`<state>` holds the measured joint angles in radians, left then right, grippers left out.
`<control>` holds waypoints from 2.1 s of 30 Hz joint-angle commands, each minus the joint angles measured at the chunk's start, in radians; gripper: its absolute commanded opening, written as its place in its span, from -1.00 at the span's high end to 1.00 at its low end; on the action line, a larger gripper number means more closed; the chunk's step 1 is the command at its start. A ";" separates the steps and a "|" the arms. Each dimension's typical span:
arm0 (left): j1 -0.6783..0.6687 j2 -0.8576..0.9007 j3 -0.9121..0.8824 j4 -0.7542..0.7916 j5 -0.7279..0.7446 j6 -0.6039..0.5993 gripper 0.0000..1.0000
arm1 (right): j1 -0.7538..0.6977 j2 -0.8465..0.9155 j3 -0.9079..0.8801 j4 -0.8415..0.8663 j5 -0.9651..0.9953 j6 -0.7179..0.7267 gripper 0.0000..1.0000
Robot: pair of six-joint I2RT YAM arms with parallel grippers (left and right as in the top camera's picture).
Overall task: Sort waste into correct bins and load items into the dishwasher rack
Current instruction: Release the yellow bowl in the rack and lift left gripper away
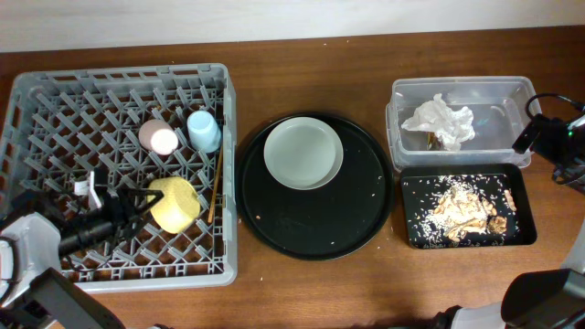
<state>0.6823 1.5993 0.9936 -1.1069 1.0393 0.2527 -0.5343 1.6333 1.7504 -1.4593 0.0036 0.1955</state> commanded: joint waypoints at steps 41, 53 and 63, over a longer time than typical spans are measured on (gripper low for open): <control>-0.655 -0.210 0.105 0.053 -1.142 -0.540 0.88 | -0.004 -0.004 0.010 -0.003 0.008 0.001 -0.97; -0.666 -0.212 0.401 -0.033 -1.162 -0.600 0.74 | -0.004 -0.004 0.010 -0.003 0.008 0.001 -0.98; -0.967 -0.148 0.409 0.202 -0.986 -0.596 0.13 | -0.004 -0.004 0.010 -0.003 0.008 0.001 -0.97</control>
<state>-0.1856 1.4044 1.3888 -0.9588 0.0261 -0.3416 -0.5343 1.6333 1.7504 -1.4597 0.0036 0.1955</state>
